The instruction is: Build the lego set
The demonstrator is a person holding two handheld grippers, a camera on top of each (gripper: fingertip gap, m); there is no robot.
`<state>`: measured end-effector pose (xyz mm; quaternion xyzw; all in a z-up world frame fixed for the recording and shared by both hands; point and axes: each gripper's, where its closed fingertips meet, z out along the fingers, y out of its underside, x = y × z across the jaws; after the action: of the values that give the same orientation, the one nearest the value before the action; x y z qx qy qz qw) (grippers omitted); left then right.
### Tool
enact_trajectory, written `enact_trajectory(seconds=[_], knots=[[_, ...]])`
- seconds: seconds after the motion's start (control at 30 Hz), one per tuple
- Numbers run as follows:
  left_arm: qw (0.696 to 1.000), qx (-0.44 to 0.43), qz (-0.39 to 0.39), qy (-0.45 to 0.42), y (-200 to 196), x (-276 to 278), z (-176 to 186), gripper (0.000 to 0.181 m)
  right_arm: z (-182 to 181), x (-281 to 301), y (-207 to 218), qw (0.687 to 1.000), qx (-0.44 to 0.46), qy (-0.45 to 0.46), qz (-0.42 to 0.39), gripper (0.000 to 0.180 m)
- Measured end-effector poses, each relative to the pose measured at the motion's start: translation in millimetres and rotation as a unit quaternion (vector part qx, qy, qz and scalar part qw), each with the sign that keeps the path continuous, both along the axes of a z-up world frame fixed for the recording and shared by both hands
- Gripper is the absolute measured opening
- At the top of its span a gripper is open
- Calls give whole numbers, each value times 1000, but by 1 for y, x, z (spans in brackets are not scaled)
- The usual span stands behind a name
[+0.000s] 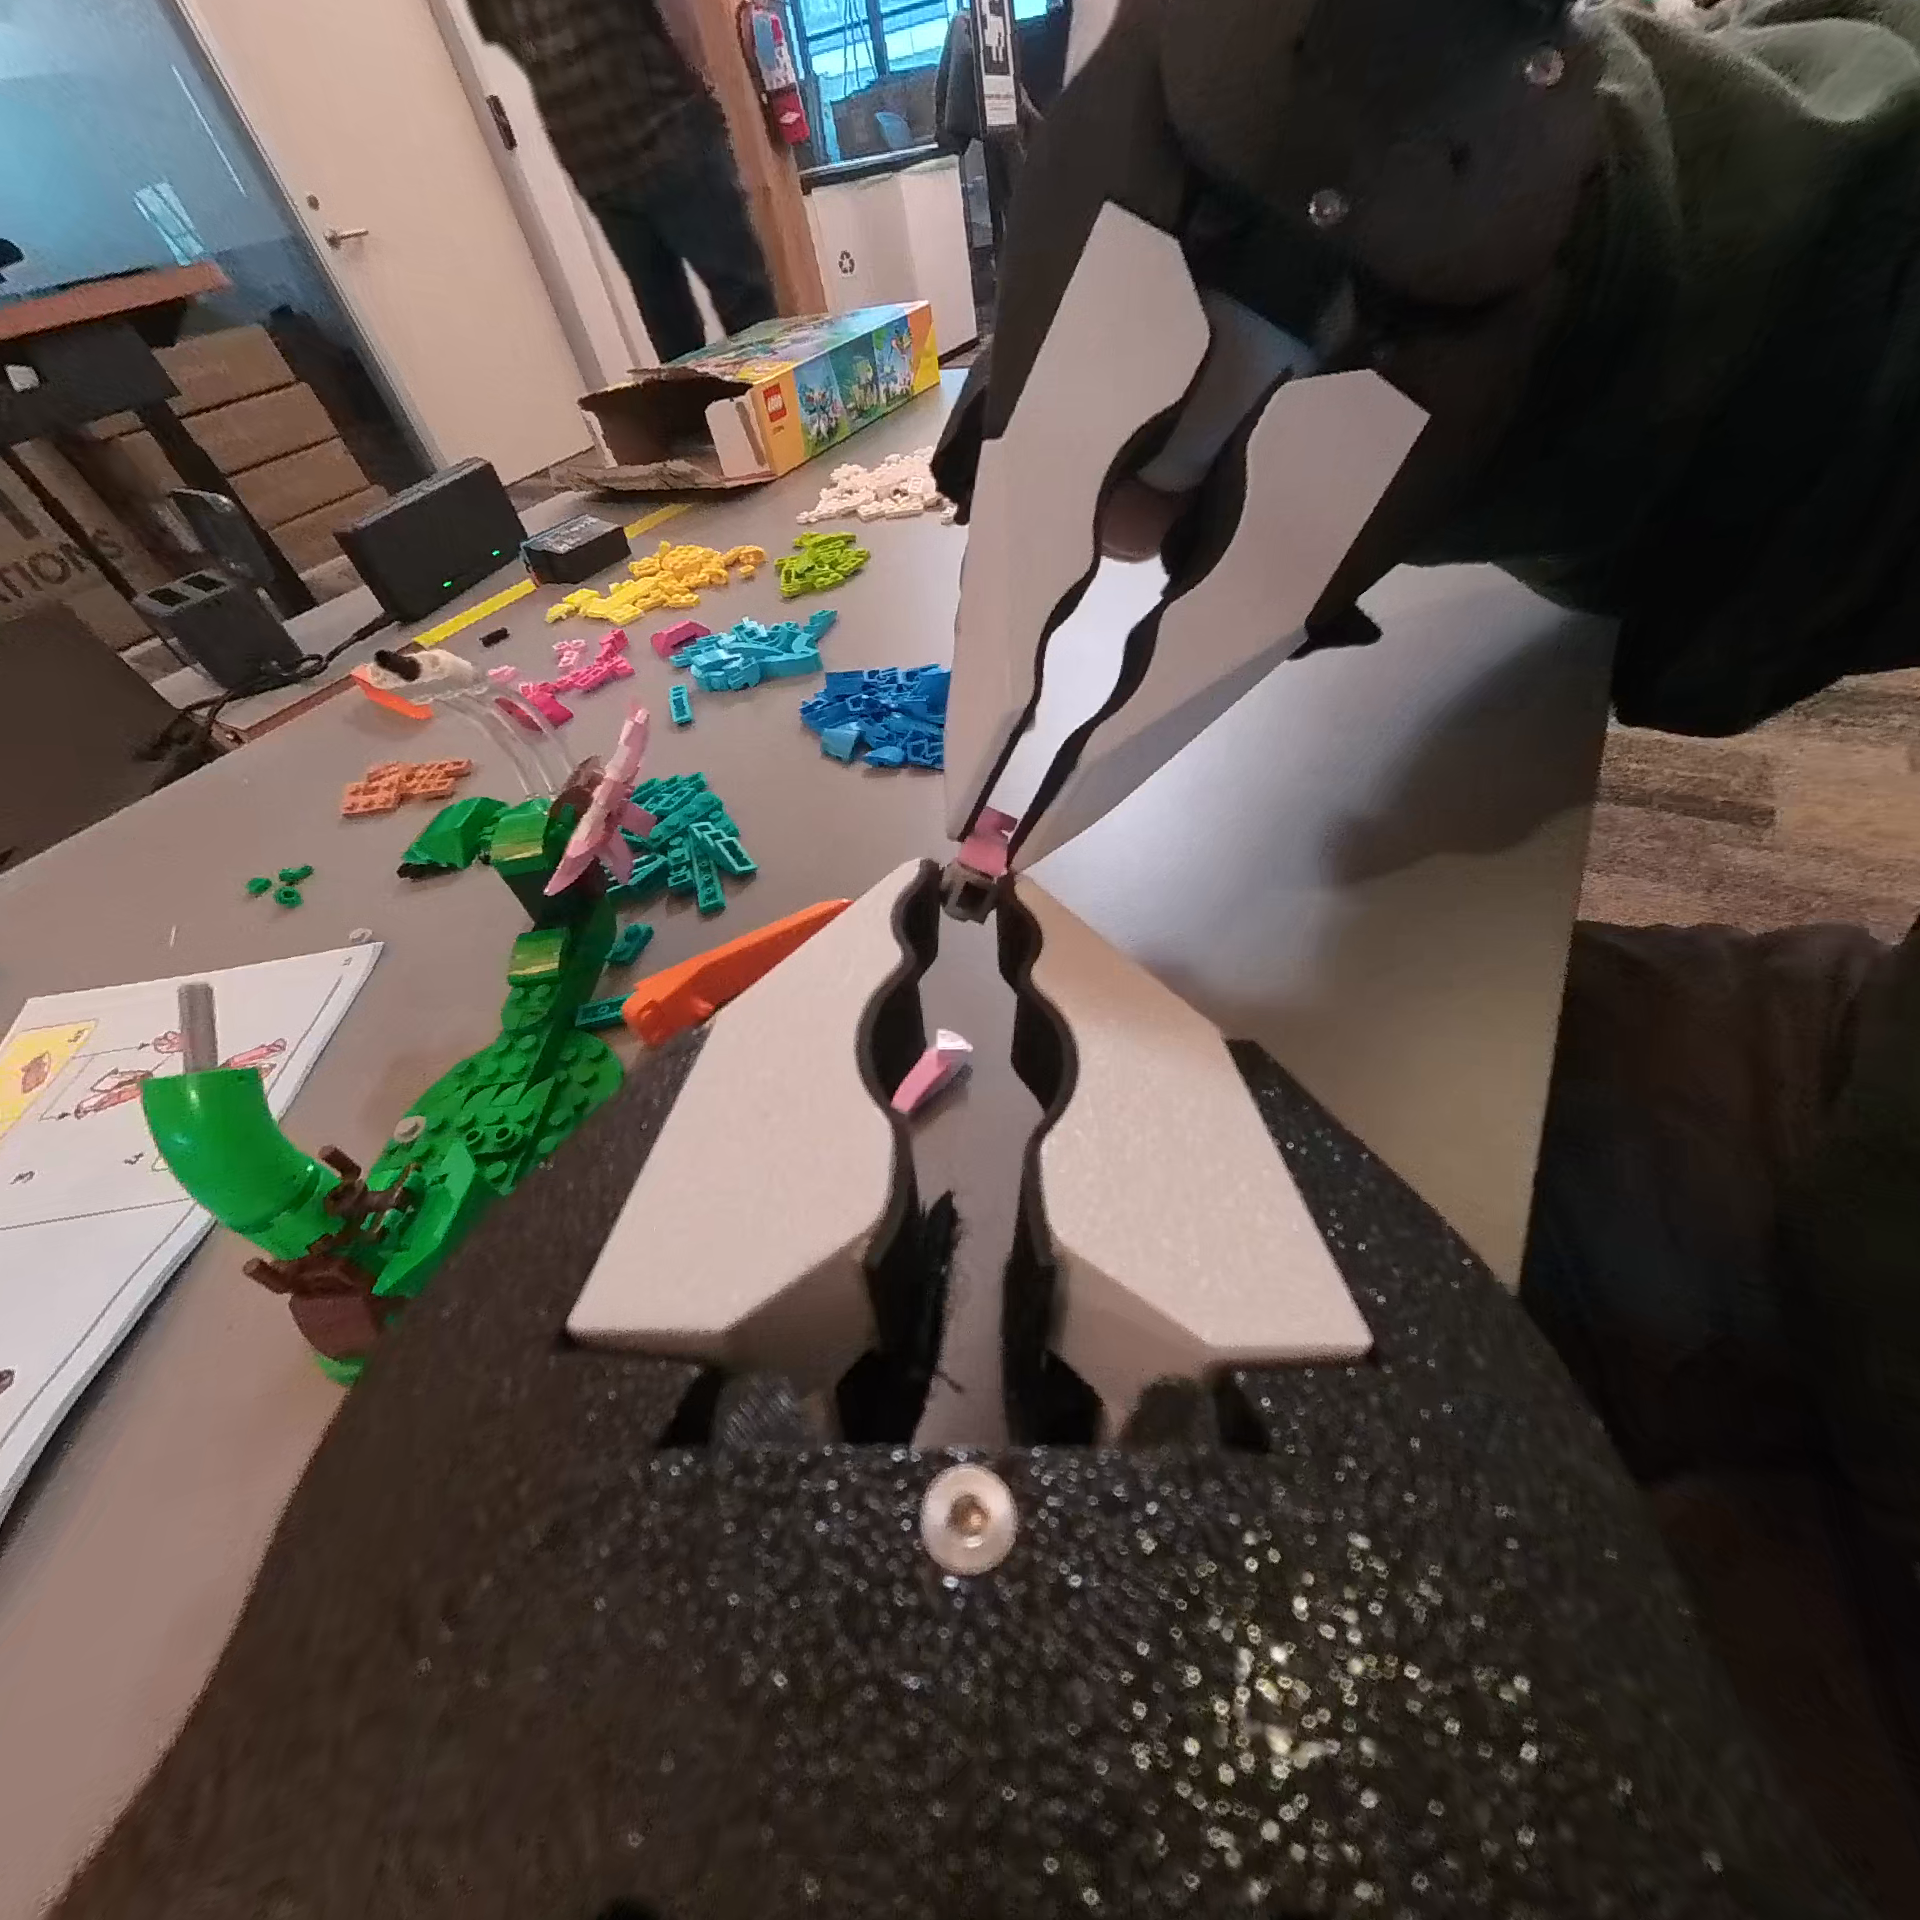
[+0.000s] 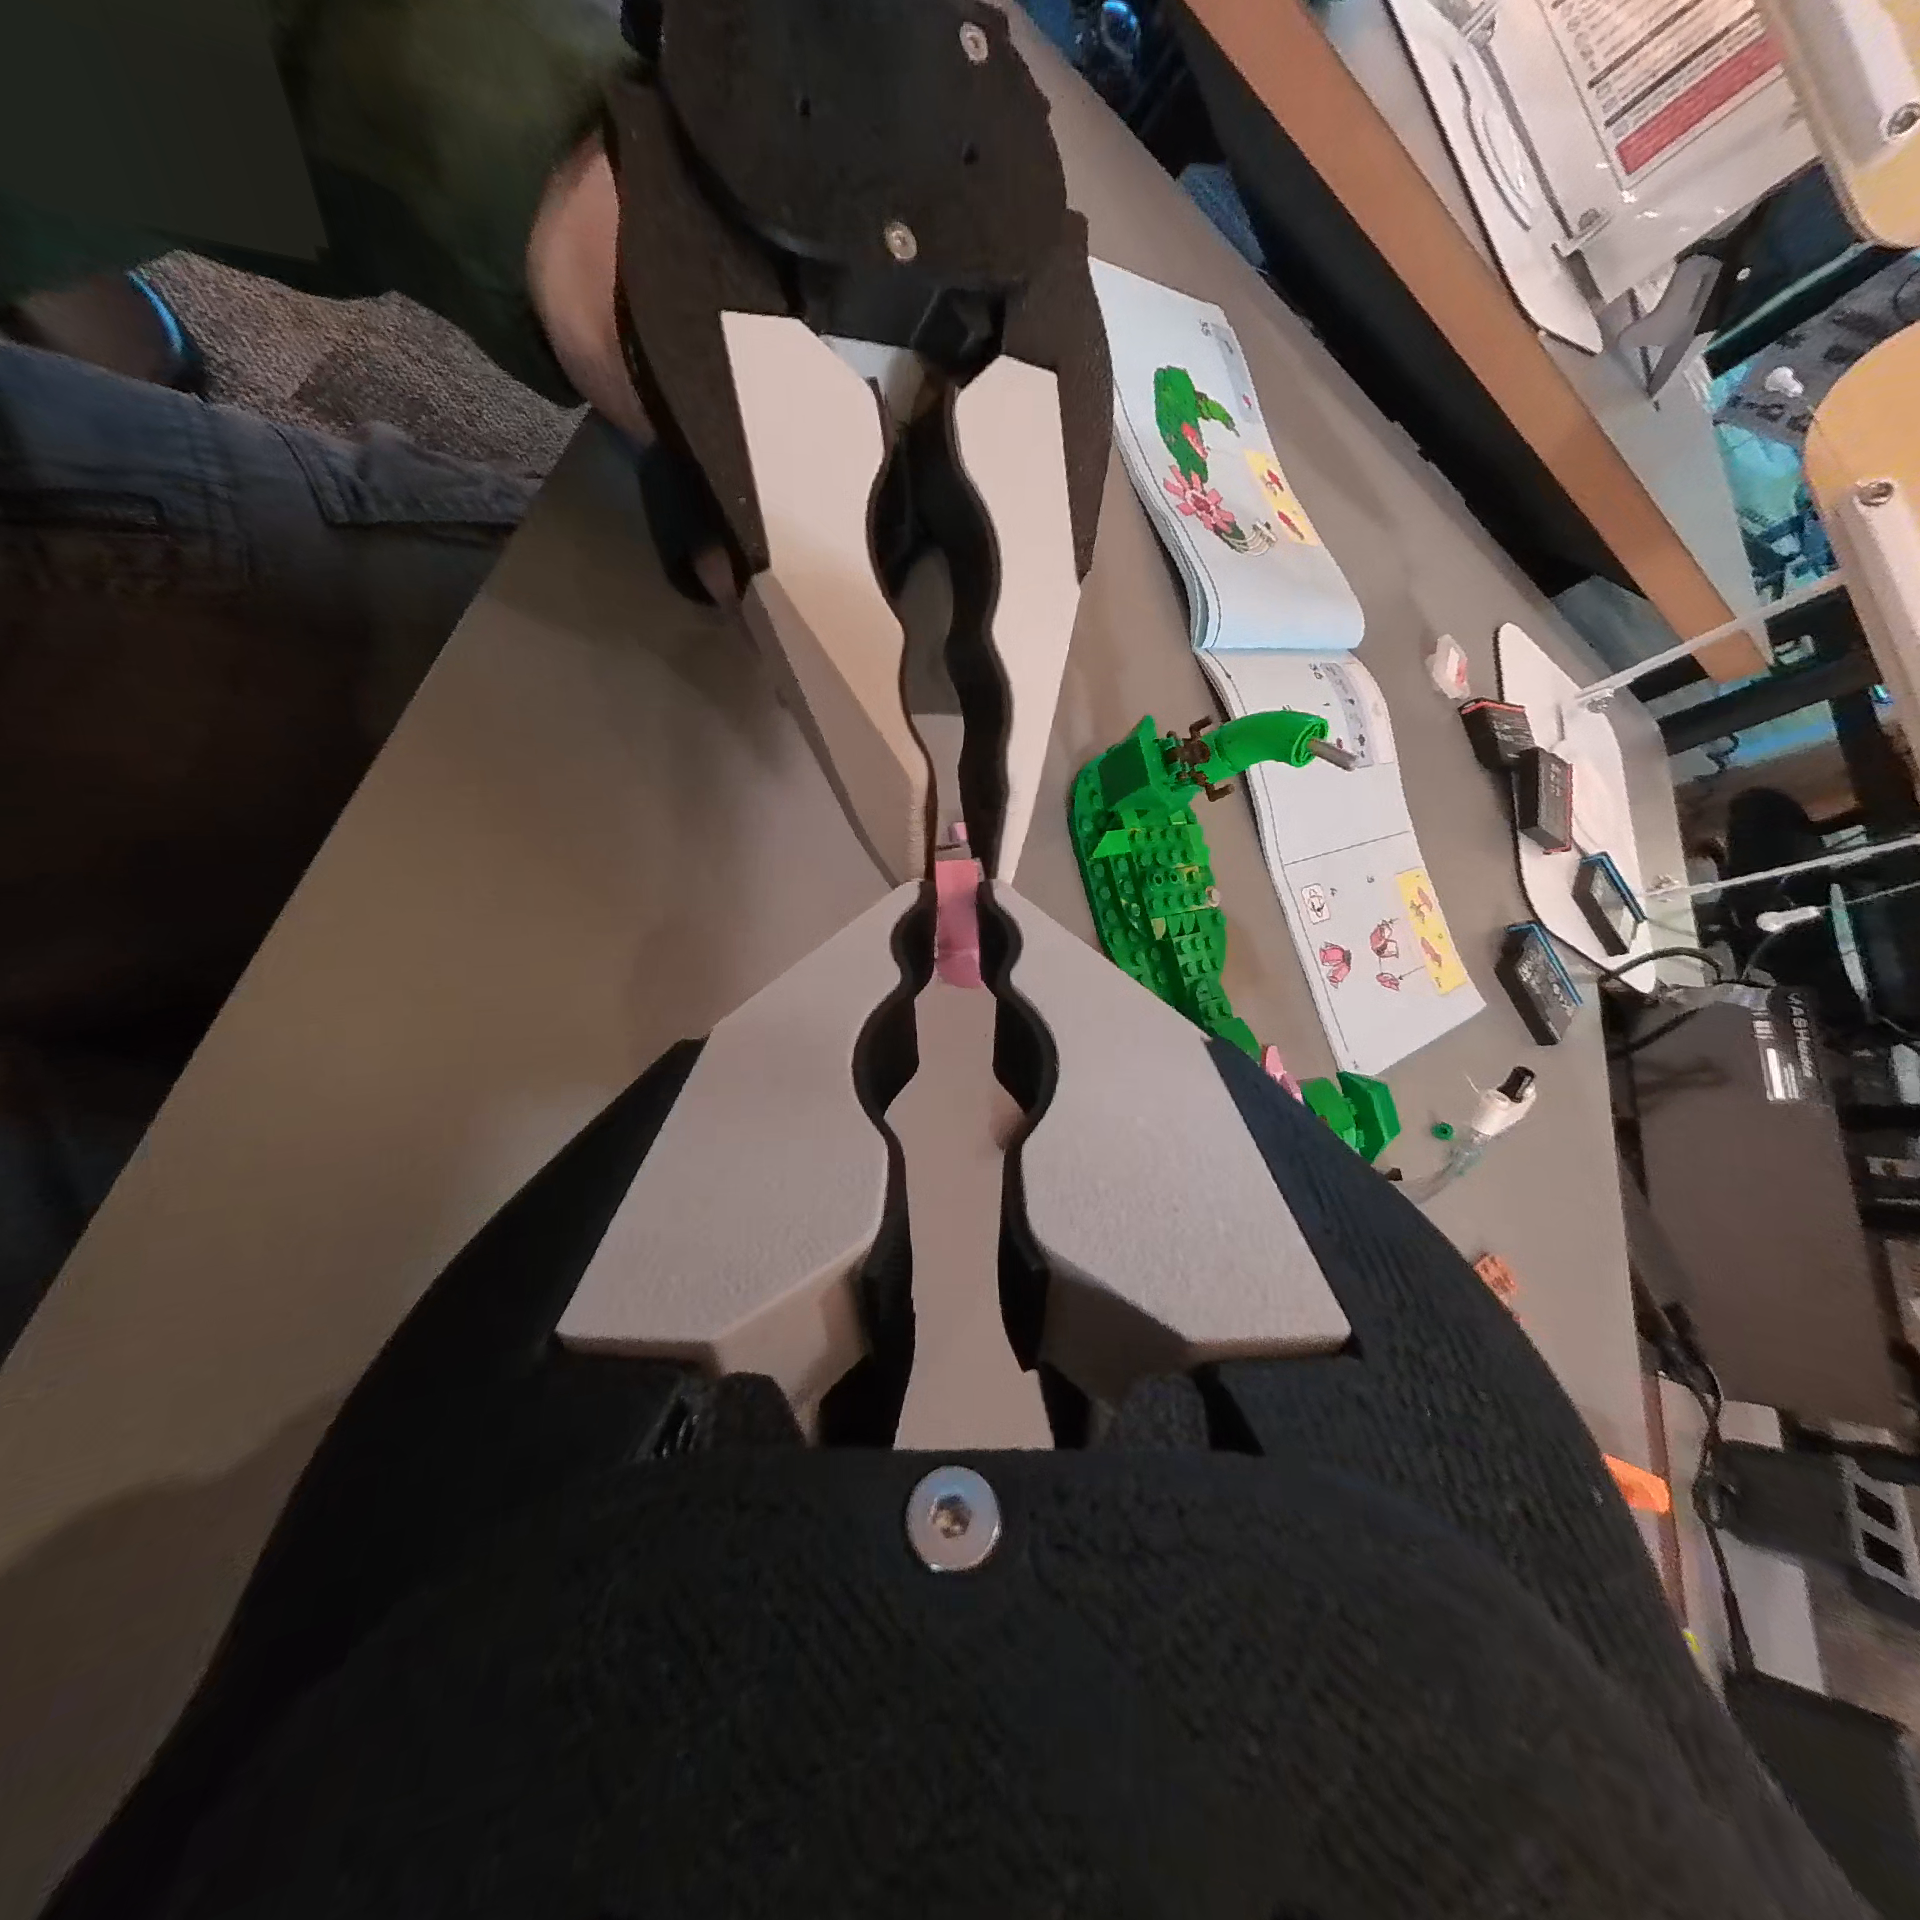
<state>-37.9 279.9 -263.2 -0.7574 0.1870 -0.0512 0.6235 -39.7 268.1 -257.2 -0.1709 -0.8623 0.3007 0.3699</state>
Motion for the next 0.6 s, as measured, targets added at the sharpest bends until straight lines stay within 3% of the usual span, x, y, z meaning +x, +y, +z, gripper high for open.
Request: enact_trajectory(seconds=[0.2,0.3,0.47,0.6], knots=[[1000,-2,10,-24,1,-4,3,9,5,-3,0,1000,-10,17,1,7],[998,-7,21,-60,1,-9,6,9,14,1,0,999,-17,29,13,21],[958,-10,-32,-285,-3,-7,35,9,36,2,-7,992,9,121,42,45],[905,-33,-93,-413,-9,2,49,9,48,-3,-13,974,80,206,50,33]])
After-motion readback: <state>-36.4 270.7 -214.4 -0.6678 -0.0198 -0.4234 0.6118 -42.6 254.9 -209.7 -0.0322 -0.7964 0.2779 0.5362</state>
